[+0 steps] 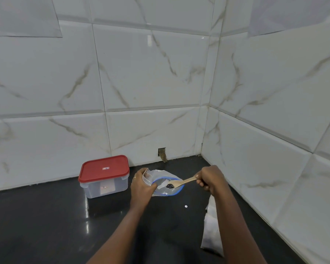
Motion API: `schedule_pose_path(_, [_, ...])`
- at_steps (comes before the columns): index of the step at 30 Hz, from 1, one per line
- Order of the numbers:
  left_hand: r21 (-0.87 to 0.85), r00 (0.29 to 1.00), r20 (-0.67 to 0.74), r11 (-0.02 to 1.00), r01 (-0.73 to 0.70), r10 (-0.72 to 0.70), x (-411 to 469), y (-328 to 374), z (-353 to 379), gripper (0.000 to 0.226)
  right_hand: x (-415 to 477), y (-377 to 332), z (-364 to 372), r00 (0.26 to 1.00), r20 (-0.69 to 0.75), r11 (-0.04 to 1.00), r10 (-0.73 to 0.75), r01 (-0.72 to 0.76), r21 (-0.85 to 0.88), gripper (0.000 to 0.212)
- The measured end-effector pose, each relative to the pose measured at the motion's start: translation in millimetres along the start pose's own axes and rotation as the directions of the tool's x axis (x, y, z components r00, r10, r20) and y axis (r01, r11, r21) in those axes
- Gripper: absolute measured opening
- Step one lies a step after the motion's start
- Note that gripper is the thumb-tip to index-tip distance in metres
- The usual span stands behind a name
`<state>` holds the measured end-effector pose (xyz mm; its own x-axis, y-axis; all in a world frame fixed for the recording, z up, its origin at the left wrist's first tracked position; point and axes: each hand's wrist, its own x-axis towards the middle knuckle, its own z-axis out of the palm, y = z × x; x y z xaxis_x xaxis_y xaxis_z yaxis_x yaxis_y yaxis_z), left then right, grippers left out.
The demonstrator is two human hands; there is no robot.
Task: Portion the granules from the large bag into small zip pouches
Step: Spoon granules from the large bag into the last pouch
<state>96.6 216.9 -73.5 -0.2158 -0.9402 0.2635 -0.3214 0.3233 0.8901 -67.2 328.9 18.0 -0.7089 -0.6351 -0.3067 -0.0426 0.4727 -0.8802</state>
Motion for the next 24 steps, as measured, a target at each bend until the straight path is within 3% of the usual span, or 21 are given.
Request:
schedule_pose_path(6, [-0.015, 0.999, 0.035, 1.0, 0.0, 0.001, 4, -2, 2, 0.07, -9, -22, 12, 0.989, 0.023, 0.988, -0.146, 0.144, 0.062, 0.021])
schedule_pose_path(10, [-0.03, 1.0, 0.022, 1.0, 0.003, -0.002, 8, -3, 4, 0.07, -13, -25, 43, 0.946, 0.049, 0.935, -0.321, 0.325, -0.141, 0.028])
schedule_pose_path(18, [-0.051, 0.999, -0.031, 0.998, 0.025, -0.026, 21, -6, 6, 0.061, -26, -28, 67, 0.791, 0.104, 0.691, -0.603, 0.583, -0.427, 0.033])
schedule_pose_path(21, [-0.049, 0.998, -0.044, 0.998, 0.035, -0.037, 25, -11, 8, 0.059, -29, -30, 68, 0.733, 0.198, 0.548, -0.65, 0.633, -0.546, 0.021])
schedule_pose_path(24, [-0.064, 0.997, -0.056, 0.997, 0.049, -0.052, 25, -11, 8, 0.058, -34, -32, 67, 0.715, 0.257, 0.472, -0.65, 0.645, -0.601, 0.015])
